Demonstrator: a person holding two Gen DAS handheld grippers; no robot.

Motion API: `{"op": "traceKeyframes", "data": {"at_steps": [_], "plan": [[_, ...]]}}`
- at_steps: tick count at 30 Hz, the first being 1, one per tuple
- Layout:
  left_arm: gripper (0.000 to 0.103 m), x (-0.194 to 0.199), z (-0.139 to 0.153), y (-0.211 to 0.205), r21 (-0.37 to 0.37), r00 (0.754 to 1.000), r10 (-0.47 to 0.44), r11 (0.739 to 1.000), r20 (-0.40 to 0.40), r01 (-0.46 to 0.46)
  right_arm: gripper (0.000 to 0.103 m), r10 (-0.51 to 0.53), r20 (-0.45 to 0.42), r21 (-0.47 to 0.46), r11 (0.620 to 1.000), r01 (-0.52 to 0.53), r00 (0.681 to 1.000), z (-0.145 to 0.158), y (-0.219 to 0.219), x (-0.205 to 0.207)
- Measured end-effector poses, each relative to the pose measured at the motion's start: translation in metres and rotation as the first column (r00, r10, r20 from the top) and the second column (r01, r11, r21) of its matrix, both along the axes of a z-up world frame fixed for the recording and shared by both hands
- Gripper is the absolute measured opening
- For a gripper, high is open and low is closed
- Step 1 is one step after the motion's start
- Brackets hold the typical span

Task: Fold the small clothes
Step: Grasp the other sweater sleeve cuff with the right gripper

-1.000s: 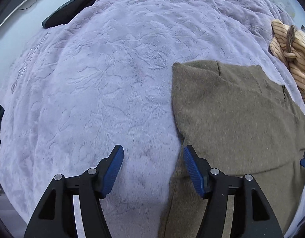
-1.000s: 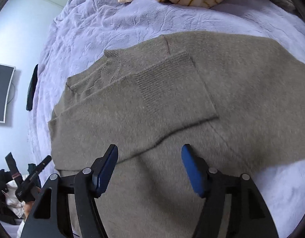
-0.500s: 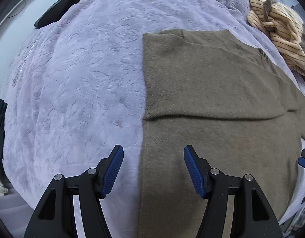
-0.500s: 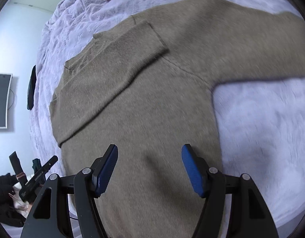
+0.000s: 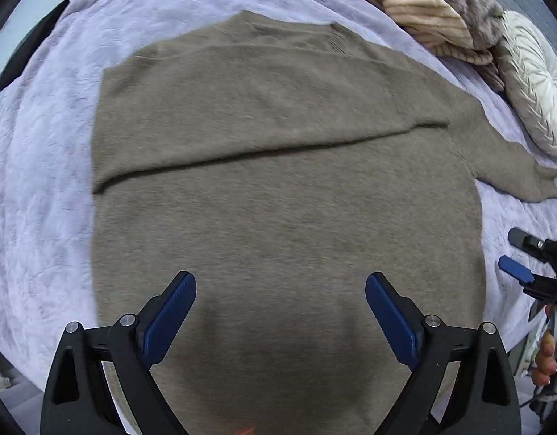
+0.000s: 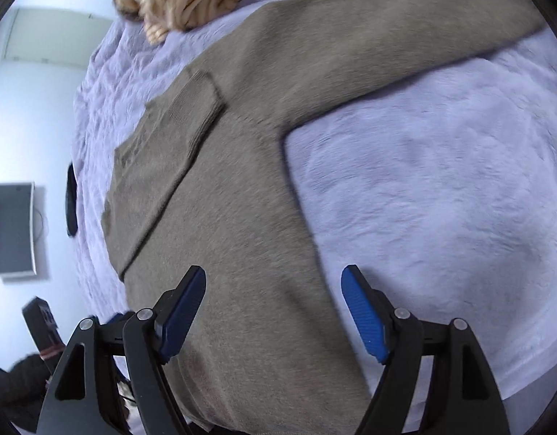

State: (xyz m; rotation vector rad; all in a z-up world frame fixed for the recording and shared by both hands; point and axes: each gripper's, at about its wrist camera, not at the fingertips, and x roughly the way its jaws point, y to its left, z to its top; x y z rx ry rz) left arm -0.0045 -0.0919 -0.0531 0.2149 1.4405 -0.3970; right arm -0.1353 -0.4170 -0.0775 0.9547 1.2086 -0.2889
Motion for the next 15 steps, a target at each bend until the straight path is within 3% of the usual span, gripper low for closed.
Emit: {"op": "traceKeyframes", "data": {"at_steps": [5,10,15], "plan": [[0.095,-0.006,-0.018,-0.026,0.002,0.995,-0.029,1.000,-0.092,0.029,0.081,-0.168,0.057,0.029,0.986,0.167,0.984,0.000,-0.055,-0.029],[0.095,-0.012,-0.014,-0.052,-0.010,0.996,-0.062,0.998,-0.064,0.061,0.081,-0.339,0.134,0.058,0.941,0.334,0.931,0.000,-0.122,-0.044],[0.095,-0.010,-0.014,-0.083,-0.014,0.995,-0.091,0.996,-0.040,0.090,0.081,-0.433,0.178,0.073,0.902,0.426,0.884,-0.011,-0.168,-0.041]]}}
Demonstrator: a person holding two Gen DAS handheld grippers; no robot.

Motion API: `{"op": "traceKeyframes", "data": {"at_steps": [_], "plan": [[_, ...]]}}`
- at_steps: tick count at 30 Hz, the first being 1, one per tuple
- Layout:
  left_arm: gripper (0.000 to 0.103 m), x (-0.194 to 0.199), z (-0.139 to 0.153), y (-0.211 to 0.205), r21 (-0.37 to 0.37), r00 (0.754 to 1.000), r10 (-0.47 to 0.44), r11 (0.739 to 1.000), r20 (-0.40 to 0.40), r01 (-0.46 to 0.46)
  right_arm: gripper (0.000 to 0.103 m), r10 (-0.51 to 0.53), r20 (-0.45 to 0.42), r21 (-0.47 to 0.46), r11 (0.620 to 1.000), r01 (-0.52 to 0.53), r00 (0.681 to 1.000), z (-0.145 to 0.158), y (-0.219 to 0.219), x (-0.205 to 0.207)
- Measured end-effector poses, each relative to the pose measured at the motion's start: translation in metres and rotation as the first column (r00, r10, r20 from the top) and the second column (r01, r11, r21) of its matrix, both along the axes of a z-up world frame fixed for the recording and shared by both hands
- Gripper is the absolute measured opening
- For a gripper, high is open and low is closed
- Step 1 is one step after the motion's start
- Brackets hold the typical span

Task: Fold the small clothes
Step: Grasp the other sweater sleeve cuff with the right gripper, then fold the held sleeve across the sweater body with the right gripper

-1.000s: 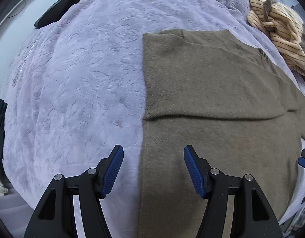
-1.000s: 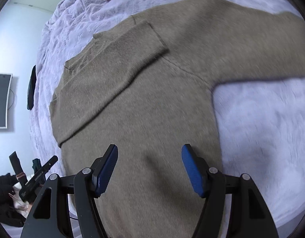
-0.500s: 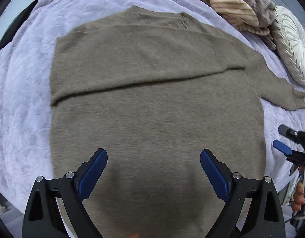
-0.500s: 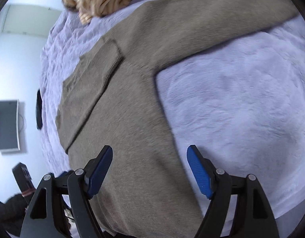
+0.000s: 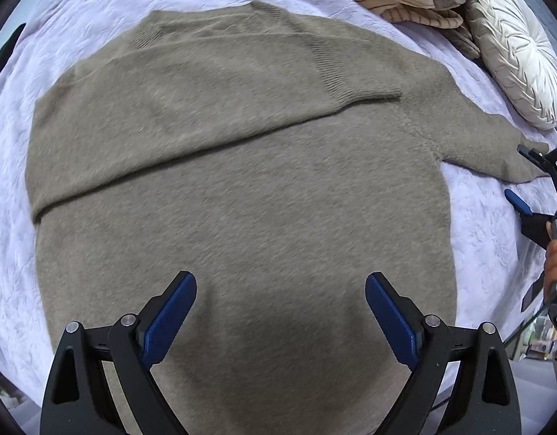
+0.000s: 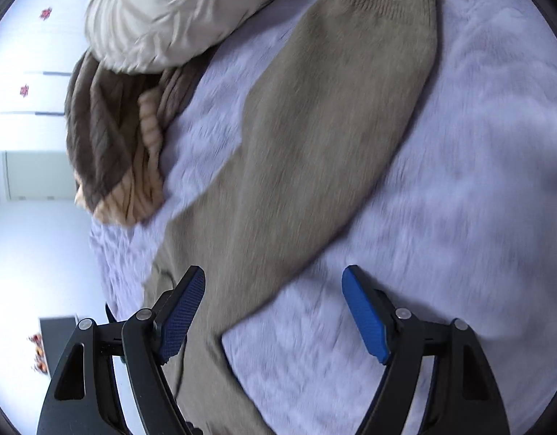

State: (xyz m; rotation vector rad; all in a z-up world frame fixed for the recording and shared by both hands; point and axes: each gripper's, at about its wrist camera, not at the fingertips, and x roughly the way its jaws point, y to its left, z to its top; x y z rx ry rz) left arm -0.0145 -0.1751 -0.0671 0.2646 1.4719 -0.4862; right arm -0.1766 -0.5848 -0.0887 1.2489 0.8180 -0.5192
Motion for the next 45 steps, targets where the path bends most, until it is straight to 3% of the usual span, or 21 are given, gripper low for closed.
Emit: {"op": "traceKeyframes", "data": {"at_steps": [9,10,12,13,14,20,22,25,26,31,34,37,40,45], "plan": [[0.095,0.015,-0.002,-0.046,-0.033,0.999,-0.018,0.999,0.037,0.019,0.080,-0.152,0.142,0.068,0.987,0.144,0.978,-0.006,-0.045,-0.004],[0.095,0.018,-0.003,-0.052,-0.037,0.999,-0.015,0.999,0.038,0.016,0.074,-0.169,0.176,0.096,0.983,0.154,0.970,-0.007,-0.048,-0.003],[0.095,0.026,-0.005,-0.068,-0.048,0.999,-0.014,0.999,0.046,0.016,0.052,-0.180,0.199,0.132,0.979,0.156,0.963,-0.011,-0.053,0.001],[0.095,0.031,-0.004,-0.077,-0.056,0.998,-0.018,0.998,0.059,0.021,0.025,-0.175,0.206,0.147,0.978,0.147,0.963,-0.013,-0.055,0.002],[0.095,0.034,-0.003,-0.083,-0.063,0.997,-0.025,0.998,0.075,0.029,0.009,-0.158,0.225,0.165,0.979,0.122,0.961,-0.014,-0.056,0.007],[0.095,0.048,-0.007,-0.142,-0.092,0.982,-0.075,0.991,0.175,0.093,0.009,-0.043,0.328,0.130,0.992,0.000,0.944,0.014,-0.041,0.025],[0.095,0.049,-0.018,-0.159,-0.084,0.979,-0.099,0.990,0.178,0.116,0.009,0.002,0.349,0.103,0.994,-0.041,0.937,0.026,-0.035,0.034],[0.095,0.045,-0.043,-0.175,-0.005,0.975,-0.181,0.983,0.127,0.184,0.009,0.074,0.360,0.053,0.994,-0.099,0.930,0.044,-0.026,0.048],[0.095,0.043,-0.047,-0.174,0.013,0.973,-0.192,0.981,0.125,0.192,0.009,0.105,0.360,0.030,0.992,-0.124,0.927,0.052,-0.021,0.055],[0.095,0.049,-0.016,-0.125,-0.068,0.976,-0.131,0.987,0.172,0.145,0.009,0.280,0.340,-0.092,0.960,-0.264,0.898,0.089,0.019,0.094],[0.095,0.062,0.003,-0.080,-0.079,0.974,-0.075,0.993,0.212,0.093,0.009,0.414,0.307,-0.183,0.909,-0.374,0.857,0.109,0.054,0.124],[0.095,0.079,0.015,-0.027,-0.065,0.968,0.003,0.998,0.251,0.014,0.009,0.565,0.238,-0.286,0.818,-0.499,0.790,0.122,0.104,0.160],[0.095,0.094,0.022,0.033,-0.042,0.956,0.092,0.996,0.279,-0.084,0.009,0.707,0.114,-0.359,0.685,-0.635,0.698,0.113,0.168,0.204],[0.095,0.107,0.010,0.112,0.019,0.935,0.211,0.974,0.285,-0.225,0.009,0.854,-0.118,-0.348,0.442,-0.827,0.507,0.048,0.283,0.258]]}}
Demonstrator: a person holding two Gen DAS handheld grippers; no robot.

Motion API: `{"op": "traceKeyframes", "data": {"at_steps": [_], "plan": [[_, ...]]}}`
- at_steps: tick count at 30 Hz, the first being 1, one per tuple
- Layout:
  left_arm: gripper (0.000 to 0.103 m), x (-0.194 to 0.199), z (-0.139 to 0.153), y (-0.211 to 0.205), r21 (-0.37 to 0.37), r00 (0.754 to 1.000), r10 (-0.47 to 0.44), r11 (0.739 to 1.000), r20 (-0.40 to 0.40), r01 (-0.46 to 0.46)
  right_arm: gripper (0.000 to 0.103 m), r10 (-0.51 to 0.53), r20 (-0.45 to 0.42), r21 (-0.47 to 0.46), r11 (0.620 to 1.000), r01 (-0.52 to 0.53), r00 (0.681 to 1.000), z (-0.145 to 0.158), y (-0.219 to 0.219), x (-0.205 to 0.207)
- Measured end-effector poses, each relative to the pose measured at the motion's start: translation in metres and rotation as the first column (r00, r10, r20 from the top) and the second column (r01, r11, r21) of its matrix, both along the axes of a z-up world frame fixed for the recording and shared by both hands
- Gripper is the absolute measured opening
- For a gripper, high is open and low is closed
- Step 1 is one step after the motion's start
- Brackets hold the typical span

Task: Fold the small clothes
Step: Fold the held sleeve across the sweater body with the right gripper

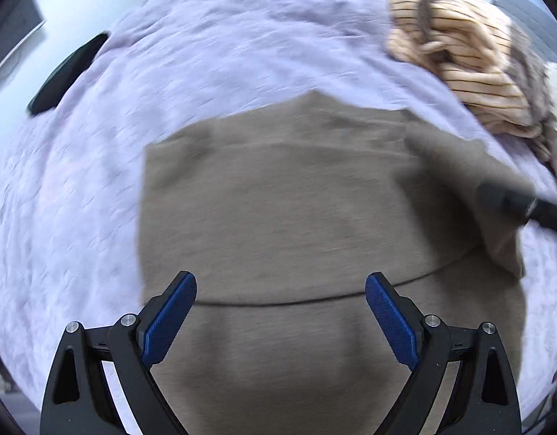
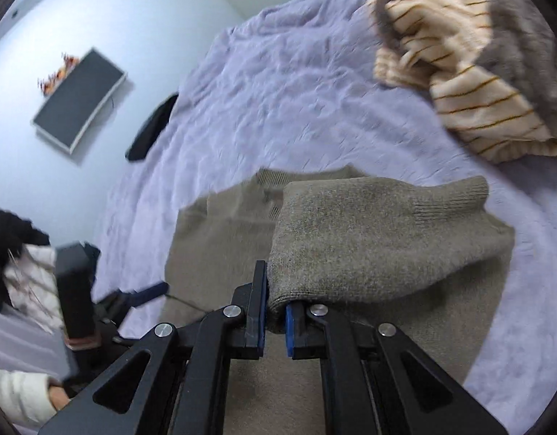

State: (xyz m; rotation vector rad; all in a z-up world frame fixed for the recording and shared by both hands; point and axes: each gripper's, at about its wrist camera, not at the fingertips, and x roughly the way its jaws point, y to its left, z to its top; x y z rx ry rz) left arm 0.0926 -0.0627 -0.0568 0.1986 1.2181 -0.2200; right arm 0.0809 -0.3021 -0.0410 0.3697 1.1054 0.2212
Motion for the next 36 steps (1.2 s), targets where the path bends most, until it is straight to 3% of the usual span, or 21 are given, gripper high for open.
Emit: {"op": "traceKeyframes", "data": {"at_steps": [3,5,7,10,13,15,17,19,20,21,22,24,25,26,29,30,32,36], "plan": [[0.095,0.000,-0.010,0.027,0.005,0.999,0.038,0.999,-0.022,-0.038,0.010,0.070,-0.127,-0.079,0.994,-0.081,0.989,-0.055,0.046,0.000],[0.095,-0.002,-0.017,0.035,0.014,0.999,0.036,0.999,-0.029,-0.035,0.013,0.059,-0.207,-0.143,0.986,-0.090,0.977,-0.088,0.062,0.001],[0.095,-0.001,-0.030,0.038,0.013,0.998,0.034,0.999,-0.056,-0.033,0.020,0.036,-0.194,-0.154,0.986,-0.066,0.980,-0.091,0.062,-0.008],[0.095,-0.001,-0.046,0.042,0.008,0.995,0.030,1.000,-0.098,-0.029,0.051,0.020,-0.201,-0.097,0.994,-0.041,0.979,-0.081,0.057,-0.010],[0.095,-0.001,-0.051,0.042,-0.006,0.995,0.022,1.000,-0.101,-0.023,0.055,-0.076,-0.175,-0.015,0.997,0.074,0.982,-0.064,0.037,-0.017],[0.095,0.000,-0.052,0.044,-0.015,0.995,0.015,1.000,-0.101,-0.016,0.055,-0.206,-0.180,0.068,0.973,0.221,0.962,-0.062,0.009,-0.025],[0.095,0.001,-0.052,0.045,-0.027,0.995,0.010,1.000,-0.104,-0.013,0.055,-0.359,-0.212,0.165,0.904,0.395,0.909,-0.069,-0.025,-0.033],[0.095,0.001,-0.048,0.050,-0.036,0.995,0.009,0.999,-0.102,-0.013,0.055,-0.443,-0.256,0.252,0.827,0.502,0.859,-0.076,-0.044,-0.034],[0.095,0.001,-0.044,0.054,-0.042,0.995,0.010,0.999,-0.096,-0.014,0.048,-0.480,-0.282,0.307,0.775,0.552,0.831,-0.082,-0.053,-0.034],[0.095,0.000,-0.039,0.057,-0.048,0.996,0.013,0.999,-0.089,-0.017,0.034,-0.506,-0.303,0.367,0.720,0.589,0.807,-0.087,-0.060,-0.036],[0.095,-0.002,-0.035,0.062,-0.052,0.997,0.017,0.998,-0.080,-0.021,0.008,-0.511,-0.307,0.389,0.702,0.596,0.803,-0.088,-0.060,-0.031],[0.095,-0.003,-0.027,0.074,-0.055,0.997,0.033,0.998,-0.065,-0.036,0.008,-0.480,-0.259,0.358,0.758,0.545,0.838,-0.075,-0.050,-0.016],[0.095,-0.004,-0.025,0.079,-0.055,0.997,0.042,0.997,-0.060,-0.046,0.008,-0.432,-0.210,0.315,0.819,0.479,0.877,-0.064,-0.034,-0.004],[0.095,-0.007,-0.022,0.086,-0.052,0.997,0.056,0.997,-0.055,-0.059,0.008,-0.350,-0.159,0.260,0.887,0.381,0.923,-0.051,-0.010,0.009],[0.095,-0.012,-0.018,0.105,-0.036,0.993,0.099,0.994,-0.056,-0.101,0.008,-0.120,-0.078,0.099,0.987,0.127,0.990,-0.033,0.057,0.038],[0.095,-0.013,-0.018,0.113,-0.027,0.992,0.113,0.993,-0.058,-0.115,0.008,-0.019,-0.063,0.027,0.999,0.021,0.998,-0.031,0.086,0.044],[0.095,-0.016,-0.018,0.129,-0.008,0.988,0.144,0.989,-0.063,-0.144,0.012,0.144,-0.083,-0.064,0.987,-0.149,0.986,-0.040,0.135,0.047],[0.095,-0.025,-0.015,0.158,0.010,0.978,0.197,0.980,-0.070,-0.196,0.019,0.245,-0.227,-0.154,0.947,-0.283,0.943,-0.075,0.183,0.037]]}}
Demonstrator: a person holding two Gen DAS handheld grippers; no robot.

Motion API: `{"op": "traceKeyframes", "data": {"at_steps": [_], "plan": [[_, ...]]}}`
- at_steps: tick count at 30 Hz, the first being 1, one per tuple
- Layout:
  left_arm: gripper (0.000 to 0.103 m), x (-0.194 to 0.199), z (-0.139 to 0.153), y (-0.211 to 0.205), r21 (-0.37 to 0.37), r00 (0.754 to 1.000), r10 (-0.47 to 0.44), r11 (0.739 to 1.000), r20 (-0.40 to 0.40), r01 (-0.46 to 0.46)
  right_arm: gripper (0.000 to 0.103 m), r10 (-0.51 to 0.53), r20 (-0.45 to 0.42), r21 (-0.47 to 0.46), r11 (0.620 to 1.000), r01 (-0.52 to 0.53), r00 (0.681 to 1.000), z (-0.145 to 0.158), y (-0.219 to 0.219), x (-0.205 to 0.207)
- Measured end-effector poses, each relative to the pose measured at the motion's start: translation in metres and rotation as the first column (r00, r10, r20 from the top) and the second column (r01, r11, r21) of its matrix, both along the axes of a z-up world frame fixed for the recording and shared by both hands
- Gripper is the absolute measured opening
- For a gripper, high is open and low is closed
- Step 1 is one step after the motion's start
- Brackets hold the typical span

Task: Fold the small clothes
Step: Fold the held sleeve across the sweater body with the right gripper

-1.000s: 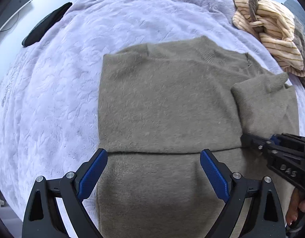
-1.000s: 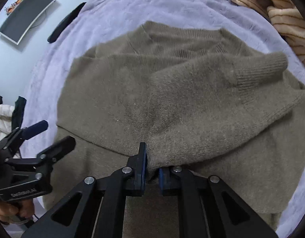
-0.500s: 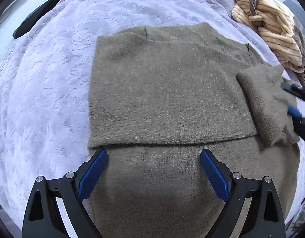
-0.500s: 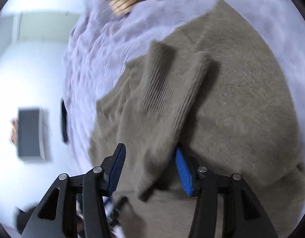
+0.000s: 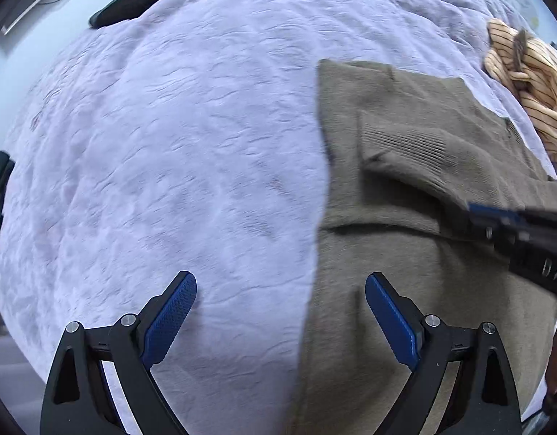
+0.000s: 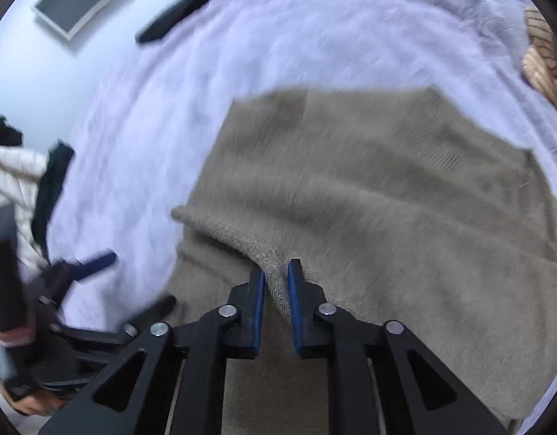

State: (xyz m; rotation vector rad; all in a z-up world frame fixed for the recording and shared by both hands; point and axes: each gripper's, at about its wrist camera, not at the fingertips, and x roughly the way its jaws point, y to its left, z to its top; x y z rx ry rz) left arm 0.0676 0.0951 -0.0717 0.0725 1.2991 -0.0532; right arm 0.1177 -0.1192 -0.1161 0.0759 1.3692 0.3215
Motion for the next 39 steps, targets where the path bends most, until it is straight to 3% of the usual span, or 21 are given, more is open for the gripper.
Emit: {"op": "traceKeyframes", "data": {"at_steps": [3,4,5,8,10,12,14,15,17,19,21,22,23,24,25,30,33,36,39], "plan": [[0.095,-0.004,0.008,0.011,-0.020,1.000,0.001,1.000,0.016,0.000,0.034,-0.041,-0.030,0.070,0.997,0.043,0.999,0.000,-0.009,-0.016],[0.095,-0.004,0.011,0.011,-0.027,1.000,-0.007,1.000,0.021,0.007,0.053,-0.063,-0.040,0.096,0.993,0.067,0.997,0.002,-0.016,-0.020],[0.095,-0.005,0.015,0.011,-0.034,0.999,-0.016,0.999,0.027,0.017,0.062,-0.105,-0.045,0.120,0.987,0.110,0.993,0.007,-0.029,-0.027],[0.095,0.002,0.027,-0.003,-0.071,0.997,-0.054,0.996,0.060,0.058,0.062,-0.244,-0.051,0.154,0.956,0.249,0.968,0.017,-0.080,-0.044],[0.095,0.014,0.035,-0.021,-0.101,0.993,-0.083,0.991,0.085,0.091,0.062,-0.394,-0.078,0.191,0.896,0.401,0.916,0.023,-0.133,-0.058],[0.095,0.025,0.041,-0.038,-0.119,0.988,-0.113,0.985,0.105,0.125,0.061,-0.543,-0.138,0.248,0.791,0.560,0.828,0.024,-0.187,-0.083],[0.095,0.039,0.037,-0.059,-0.122,0.984,-0.148,0.980,0.100,0.160,0.054,-0.655,-0.208,0.294,0.667,0.685,0.727,0.017,-0.226,-0.103],[0.095,0.049,0.033,-0.071,-0.118,0.982,-0.159,0.978,0.098,0.170,0.054,-0.703,-0.257,0.305,0.592,0.746,0.663,0.010,-0.246,-0.118],[0.095,0.058,0.022,-0.089,-0.104,0.981,-0.173,0.978,0.090,0.182,0.054,-0.747,-0.334,0.333,0.477,0.814,0.574,-0.004,-0.270,-0.137],[0.095,0.069,0.008,-0.103,-0.080,0.982,-0.180,0.980,0.065,0.185,0.053,-0.771,-0.356,0.358,0.410,0.839,0.528,-0.016,-0.280,-0.143],[0.095,0.072,0.000,-0.108,-0.061,0.982,-0.180,0.981,0.051,0.183,0.051,-0.795,-0.330,0.395,0.373,0.840,0.508,-0.020,-0.286,-0.141],[0.095,0.071,-0.002,-0.108,-0.053,0.983,-0.179,0.982,0.046,0.181,0.045,-0.806,-0.312,0.413,0.361,0.836,0.503,-0.018,-0.289,-0.139],[0.095,0.070,-0.003,-0.108,-0.044,0.983,-0.178,0.983,0.041,0.179,0.028,-0.819,-0.292,0.437,0.345,0.830,0.494,-0.015,-0.295,-0.135],[0.095,0.068,-0.004,-0.107,-0.037,0.983,-0.177,0.983,0.039,0.178,0.014,-0.825,-0.280,0.447,0.340,0.827,0.490,-0.012,-0.298,-0.132],[0.095,0.066,-0.005,-0.106,-0.031,0.983,-0.178,0.983,0.037,0.180,0.008,-0.833,-0.264,0.452,0.339,0.825,0.487,-0.008,-0.307,-0.132],[0.095,0.053,-0.019,-0.106,0.012,0.979,-0.205,0.979,0.004,0.205,0.008,-0.846,-0.164,0.410,0.409,0.815,0.507,0.006,-0.301,-0.125],[0.095,0.049,-0.027,-0.106,0.015,0.978,-0.207,0.978,0.003,0.207,0.008,-0.836,-0.162,0.263,0.475,0.840,0.524,-0.016,-0.306,-0.130],[0.095,0.050,-0.024,-0.103,0.005,0.981,-0.196,0.981,-0.006,0.196,0.013,-0.820,-0.210,0.279,0.472,0.837,0.532,-0.023,-0.307,-0.133],[0.095,0.049,-0.020,-0.098,0.006,0.982,-0.187,0.982,-0.019,0.188,0.019,-0.807,-0.190,0.259,0.508,0.821,0.559,-0.010,-0.304,-0.136]]}}
